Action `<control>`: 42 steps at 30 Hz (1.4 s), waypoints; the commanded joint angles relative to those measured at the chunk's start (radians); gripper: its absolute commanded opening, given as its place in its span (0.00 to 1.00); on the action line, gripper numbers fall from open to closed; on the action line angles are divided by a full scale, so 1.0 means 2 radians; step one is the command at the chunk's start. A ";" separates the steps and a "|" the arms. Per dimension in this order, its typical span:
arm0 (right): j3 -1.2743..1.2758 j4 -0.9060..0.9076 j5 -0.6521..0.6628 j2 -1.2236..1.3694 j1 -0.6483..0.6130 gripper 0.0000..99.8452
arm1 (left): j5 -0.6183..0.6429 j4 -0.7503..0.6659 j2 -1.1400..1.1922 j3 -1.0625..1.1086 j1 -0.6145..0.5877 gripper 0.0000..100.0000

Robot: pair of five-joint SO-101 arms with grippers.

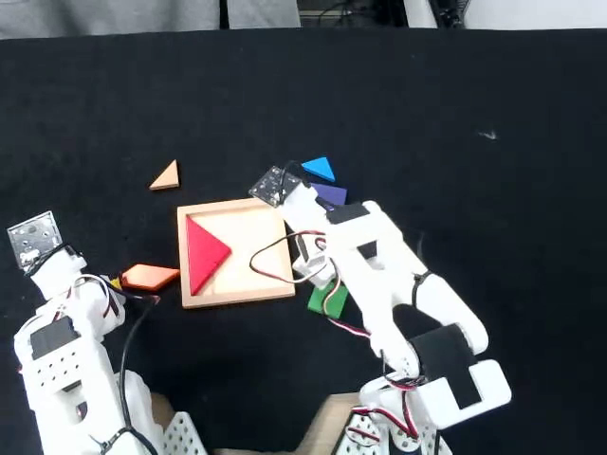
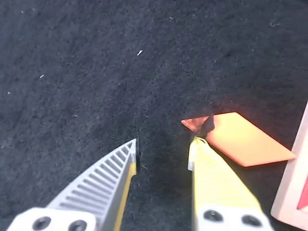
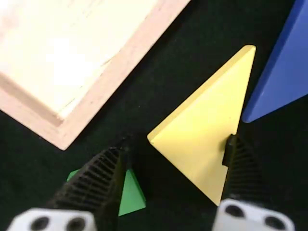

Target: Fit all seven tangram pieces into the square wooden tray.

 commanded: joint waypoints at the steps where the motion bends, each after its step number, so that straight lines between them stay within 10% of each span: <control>1: -0.012 -0.002 0.027 0.002 0.001 0.27 | 0.003 -0.007 -0.005 -0.003 0.005 0.19; 26: -0.122 0.064 0.036 0.110 0.008 0.21 | 0.002 -0.005 -0.005 -0.003 0.004 0.19; 42: -0.044 -0.008 0.034 -0.055 0.072 0.18 | 0.002 -0.005 -0.006 -0.002 0.005 0.19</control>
